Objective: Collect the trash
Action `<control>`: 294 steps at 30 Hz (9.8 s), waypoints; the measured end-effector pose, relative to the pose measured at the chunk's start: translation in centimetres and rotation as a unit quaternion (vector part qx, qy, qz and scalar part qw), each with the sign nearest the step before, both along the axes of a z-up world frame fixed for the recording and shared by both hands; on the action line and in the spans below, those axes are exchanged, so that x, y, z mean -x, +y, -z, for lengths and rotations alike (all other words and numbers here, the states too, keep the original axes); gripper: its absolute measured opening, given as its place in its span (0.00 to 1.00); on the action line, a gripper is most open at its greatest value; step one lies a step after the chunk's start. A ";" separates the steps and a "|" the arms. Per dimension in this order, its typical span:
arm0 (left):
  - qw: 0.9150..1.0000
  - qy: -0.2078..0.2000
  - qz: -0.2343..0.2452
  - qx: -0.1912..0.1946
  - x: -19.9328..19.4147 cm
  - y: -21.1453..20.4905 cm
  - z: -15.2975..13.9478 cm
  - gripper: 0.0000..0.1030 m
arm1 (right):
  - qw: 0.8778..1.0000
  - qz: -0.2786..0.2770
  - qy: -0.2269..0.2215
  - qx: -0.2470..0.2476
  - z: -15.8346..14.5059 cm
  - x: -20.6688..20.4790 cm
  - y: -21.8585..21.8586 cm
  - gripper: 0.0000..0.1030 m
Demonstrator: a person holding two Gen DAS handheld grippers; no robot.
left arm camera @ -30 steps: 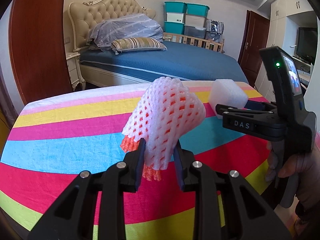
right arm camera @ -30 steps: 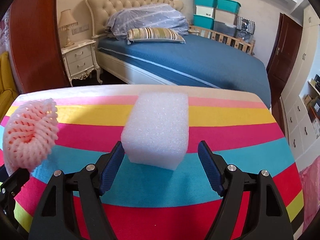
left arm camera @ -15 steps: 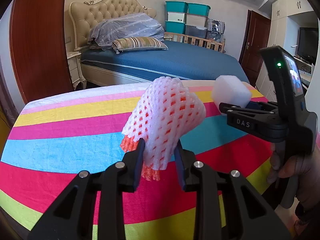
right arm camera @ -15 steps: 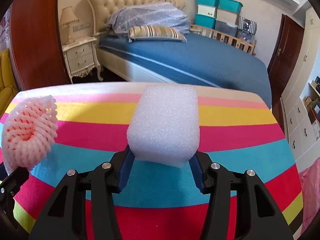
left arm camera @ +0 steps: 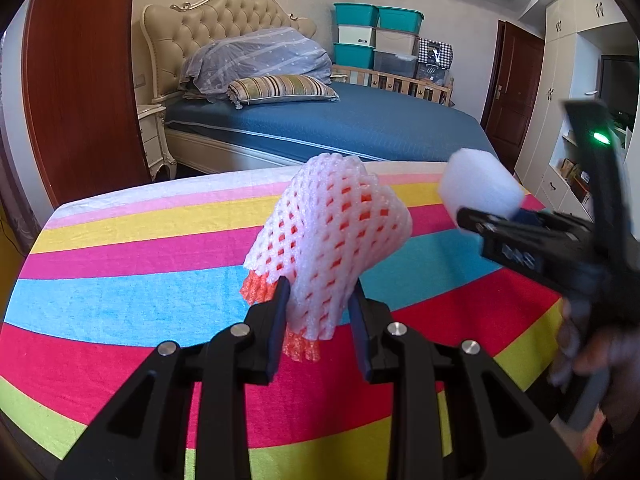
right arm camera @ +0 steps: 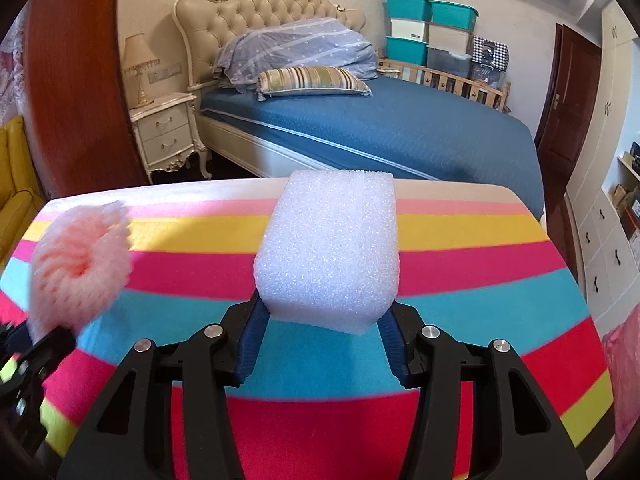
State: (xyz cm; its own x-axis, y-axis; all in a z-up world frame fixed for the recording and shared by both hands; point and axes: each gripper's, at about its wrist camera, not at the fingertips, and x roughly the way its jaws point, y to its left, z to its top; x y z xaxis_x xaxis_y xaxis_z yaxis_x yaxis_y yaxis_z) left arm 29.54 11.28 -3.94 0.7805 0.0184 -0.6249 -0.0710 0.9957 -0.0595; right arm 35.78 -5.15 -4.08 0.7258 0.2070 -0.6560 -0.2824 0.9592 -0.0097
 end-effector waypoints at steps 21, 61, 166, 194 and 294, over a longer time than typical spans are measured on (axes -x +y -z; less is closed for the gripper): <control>0.999 -0.019 0.033 -0.025 9.7 -6.5 -2.4 0.28 | 0.997 -0.048 -0.059 -0.007 -2.8 16.8 -6.9 0.48; 0.985 -0.008 0.157 -0.076 16.9 -19.2 0.2 0.28 | 0.995 -0.034 -0.093 0.012 -1.7 25.2 -17.0 0.48; 0.960 -0.132 0.246 -0.026 18.1 -36.4 -4.3 0.95 | 0.974 0.172 -0.147 0.020 -4.7 33.4 -37.9 0.82; 0.957 -0.127 0.260 -0.026 18.2 -36.5 -3.6 0.95 | 0.973 0.178 -0.149 0.016 -5.0 33.3 -37.8 0.82; 0.950 -0.142 0.279 -0.003 19.4 -36.7 -3.6 0.95 | 0.971 0.188 -0.148 0.009 -4.4 33.2 -37.9 0.82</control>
